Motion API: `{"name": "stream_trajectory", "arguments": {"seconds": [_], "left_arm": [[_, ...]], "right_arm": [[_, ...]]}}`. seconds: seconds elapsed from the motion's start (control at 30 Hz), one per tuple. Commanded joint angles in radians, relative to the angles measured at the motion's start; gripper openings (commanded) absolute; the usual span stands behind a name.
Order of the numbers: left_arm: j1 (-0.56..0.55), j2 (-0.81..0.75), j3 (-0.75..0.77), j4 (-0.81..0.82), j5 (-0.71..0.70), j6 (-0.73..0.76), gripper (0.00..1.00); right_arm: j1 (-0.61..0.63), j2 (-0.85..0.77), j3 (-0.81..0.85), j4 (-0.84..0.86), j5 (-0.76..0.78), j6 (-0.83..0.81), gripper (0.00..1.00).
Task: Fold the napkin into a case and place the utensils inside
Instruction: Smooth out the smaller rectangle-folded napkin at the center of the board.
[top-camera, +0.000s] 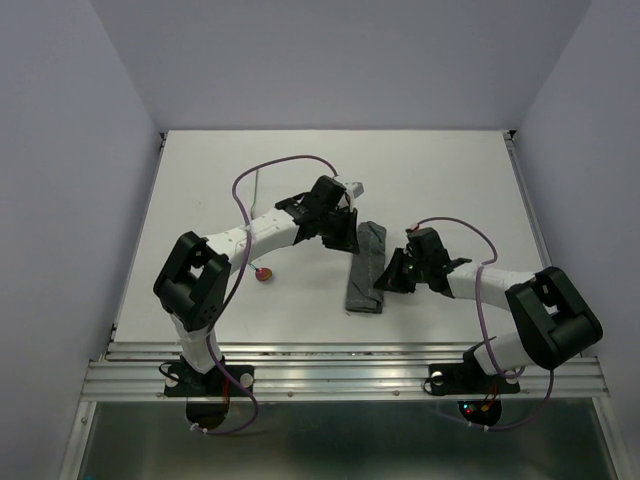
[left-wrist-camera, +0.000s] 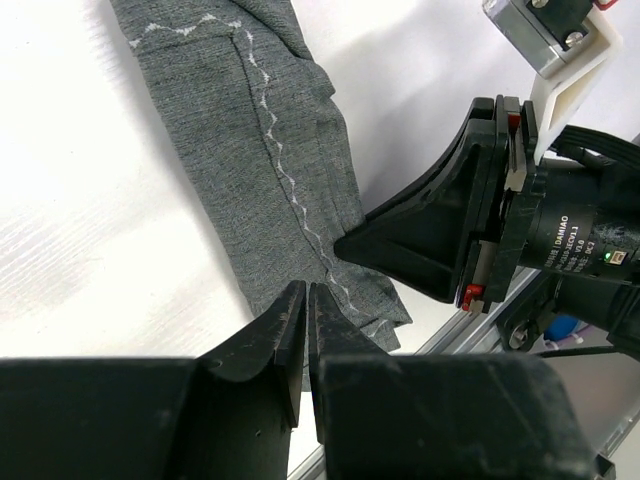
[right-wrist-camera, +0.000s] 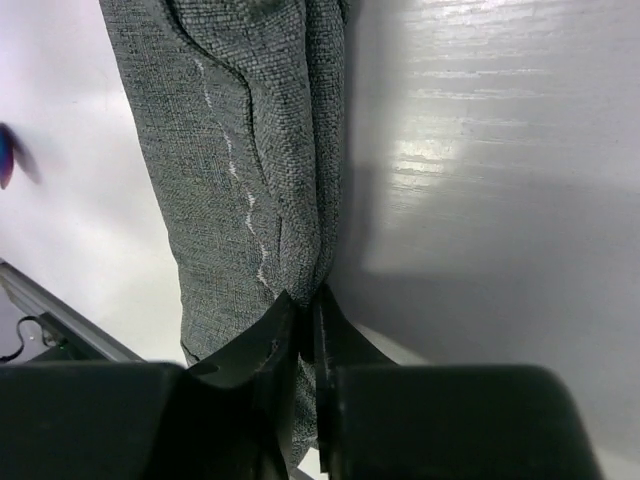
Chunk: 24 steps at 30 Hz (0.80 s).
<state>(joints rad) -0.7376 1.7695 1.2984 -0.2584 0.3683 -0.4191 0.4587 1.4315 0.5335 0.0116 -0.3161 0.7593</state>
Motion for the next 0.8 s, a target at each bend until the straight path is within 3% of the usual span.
{"name": "stream_trajectory", "arguments": {"seconds": [0.0,0.2,0.43,0.57,0.63,0.77], "left_arm": [[0.009,-0.067,0.03,-0.01,-0.025,0.014,0.17],[0.009,-0.061,0.042,-0.019,-0.049,0.02,0.21],[0.01,-0.048,0.05,-0.035,-0.1,0.023,0.24],[0.014,-0.051,0.058,-0.057,-0.12,0.036,0.26],[0.017,-0.054,0.053,-0.059,-0.118,0.04,0.26],[0.03,-0.025,0.064,-0.044,-0.101,0.046,0.22]], "right_arm": [[0.003,0.004,-0.044,0.063,0.041,0.102,0.06],[0.044,0.003,-0.073,0.156,0.072,0.212,0.02],[0.127,0.085,0.016,0.205,0.091,0.278,0.12],[0.127,0.113,0.088,0.141,0.118,0.256,0.26],[0.127,0.078,0.1,0.084,0.196,0.197,0.39],[0.016,-0.029,0.097,-0.007,0.21,0.115,0.55]]}}
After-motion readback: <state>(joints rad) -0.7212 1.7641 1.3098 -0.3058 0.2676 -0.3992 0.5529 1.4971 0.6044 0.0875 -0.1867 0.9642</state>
